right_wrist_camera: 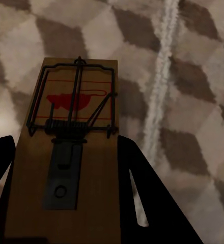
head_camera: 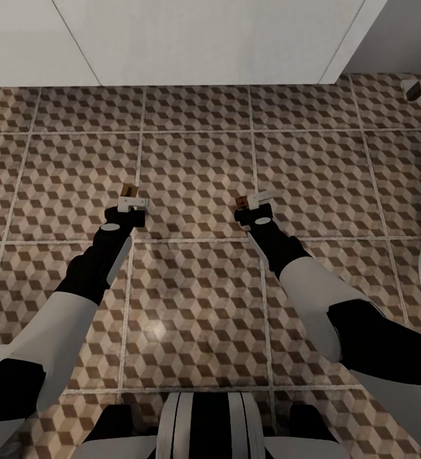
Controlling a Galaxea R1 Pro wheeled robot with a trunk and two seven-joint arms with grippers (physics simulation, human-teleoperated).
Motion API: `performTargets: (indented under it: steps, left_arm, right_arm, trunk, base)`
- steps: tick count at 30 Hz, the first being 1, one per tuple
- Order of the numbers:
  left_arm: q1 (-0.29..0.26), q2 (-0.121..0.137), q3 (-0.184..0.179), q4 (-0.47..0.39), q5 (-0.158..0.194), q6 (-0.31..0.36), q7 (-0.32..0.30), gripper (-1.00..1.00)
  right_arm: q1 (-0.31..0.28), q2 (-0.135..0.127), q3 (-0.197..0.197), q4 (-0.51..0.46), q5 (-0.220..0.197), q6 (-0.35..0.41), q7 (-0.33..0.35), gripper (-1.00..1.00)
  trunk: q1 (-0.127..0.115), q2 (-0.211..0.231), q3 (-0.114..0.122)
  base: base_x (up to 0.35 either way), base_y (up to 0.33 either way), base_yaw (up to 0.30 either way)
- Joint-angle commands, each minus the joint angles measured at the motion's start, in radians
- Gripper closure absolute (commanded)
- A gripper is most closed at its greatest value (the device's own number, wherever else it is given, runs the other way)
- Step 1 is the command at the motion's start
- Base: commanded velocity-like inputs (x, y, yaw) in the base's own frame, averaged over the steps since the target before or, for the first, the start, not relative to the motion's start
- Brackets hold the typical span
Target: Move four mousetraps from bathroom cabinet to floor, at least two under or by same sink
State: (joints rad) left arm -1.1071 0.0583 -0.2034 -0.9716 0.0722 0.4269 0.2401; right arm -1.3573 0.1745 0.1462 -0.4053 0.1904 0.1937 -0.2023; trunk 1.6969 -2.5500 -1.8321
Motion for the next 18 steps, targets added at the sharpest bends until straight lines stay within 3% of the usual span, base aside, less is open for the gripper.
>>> performTargets:
  steps: [1,10,18]
  left_arm:
    - [0.000,0.002,-0.005,0.001,0.004,0.006,0.010,1.00]
    - [0.001,0.002,-0.005,0.015,0.005,0.006,0.010,1.00]
    - [0.001,0.002,-0.005,0.075,0.005,0.000,0.006,1.00]
  right_arm:
    - [0.000,0.000,0.004,-0.001,0.007,0.009,-0.005,1.00]
    - [0.000,0.000,0.004,-0.001,0.007,0.009,-0.005,1.00]
    - [0.000,0.000,0.004,-0.001,0.009,0.009,-0.005,1.00]
  trunk:
    - [0.000,0.000,-0.001]
    - [0.000,0.000,-0.001]
    - [0.000,0.000,-0.001]
  base:
    - [0.000,0.000,0.000]
    - [0.043,0.000,0.000]
    - [0.258,0.000,0.000]
